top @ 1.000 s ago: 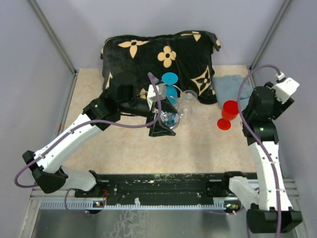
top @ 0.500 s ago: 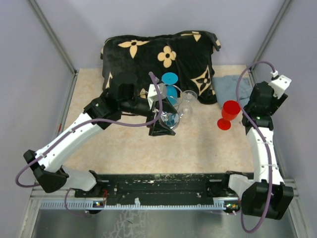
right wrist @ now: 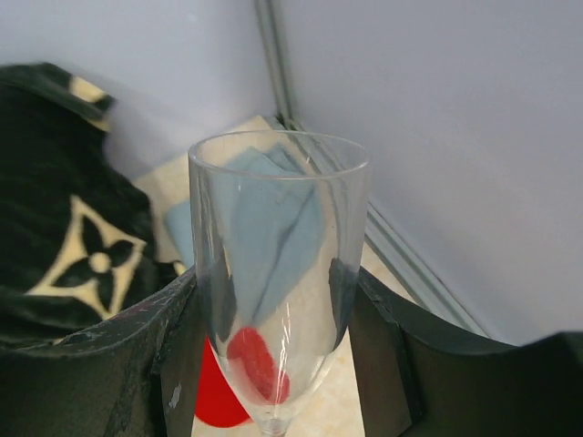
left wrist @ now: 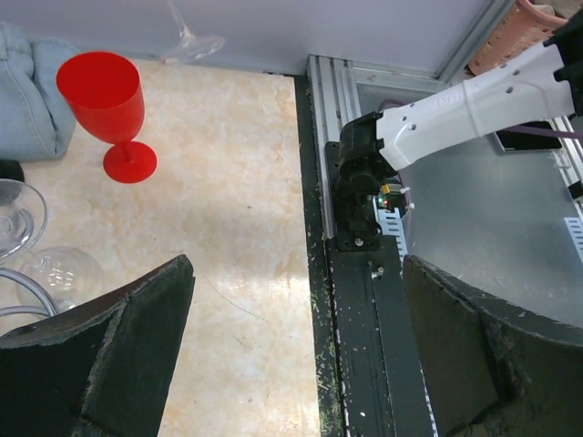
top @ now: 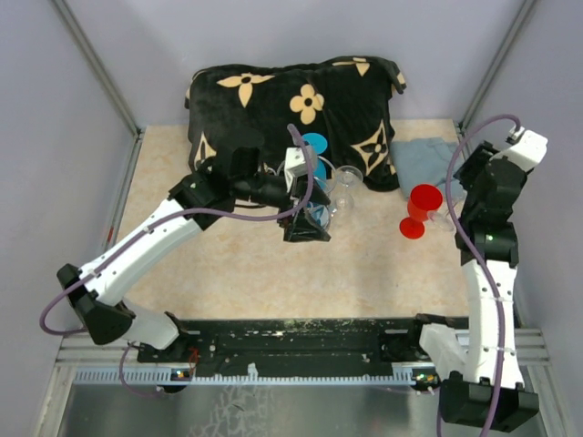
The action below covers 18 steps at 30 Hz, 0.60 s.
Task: Take the wine glass off the wine glass rack
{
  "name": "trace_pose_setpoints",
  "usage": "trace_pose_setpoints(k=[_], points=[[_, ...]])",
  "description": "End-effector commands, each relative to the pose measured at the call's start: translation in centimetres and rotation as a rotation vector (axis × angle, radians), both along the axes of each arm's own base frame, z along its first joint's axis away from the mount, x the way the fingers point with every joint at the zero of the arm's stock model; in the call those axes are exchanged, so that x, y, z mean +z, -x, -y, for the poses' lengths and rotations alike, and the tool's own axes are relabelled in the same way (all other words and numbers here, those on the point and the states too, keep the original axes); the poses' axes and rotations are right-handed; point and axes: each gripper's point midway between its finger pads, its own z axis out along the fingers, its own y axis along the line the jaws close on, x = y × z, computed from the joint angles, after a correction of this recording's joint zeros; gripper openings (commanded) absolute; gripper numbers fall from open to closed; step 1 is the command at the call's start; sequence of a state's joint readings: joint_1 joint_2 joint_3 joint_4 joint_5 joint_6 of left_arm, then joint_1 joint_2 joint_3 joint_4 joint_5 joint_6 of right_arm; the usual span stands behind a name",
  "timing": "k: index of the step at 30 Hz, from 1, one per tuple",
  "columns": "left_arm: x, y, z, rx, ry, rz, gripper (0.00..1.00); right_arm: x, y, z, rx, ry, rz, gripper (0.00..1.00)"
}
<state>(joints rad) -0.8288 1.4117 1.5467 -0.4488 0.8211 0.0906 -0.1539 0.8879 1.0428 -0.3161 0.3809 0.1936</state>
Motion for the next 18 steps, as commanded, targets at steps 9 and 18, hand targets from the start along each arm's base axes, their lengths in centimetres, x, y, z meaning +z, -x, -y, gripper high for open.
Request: trace_pose_setpoints(k=[9, 18], points=[[0.8, -1.9, 1.7, 0.031, 0.004, -0.052, 1.00, 10.0, 1.8, -6.7, 0.391, 0.100, 0.278, 0.00], [0.7, -1.9, 1.5, 0.036, -0.007, -0.064, 1.00, 7.4, 0.9, -7.1, 0.408, 0.117, 0.344, 0.00]])
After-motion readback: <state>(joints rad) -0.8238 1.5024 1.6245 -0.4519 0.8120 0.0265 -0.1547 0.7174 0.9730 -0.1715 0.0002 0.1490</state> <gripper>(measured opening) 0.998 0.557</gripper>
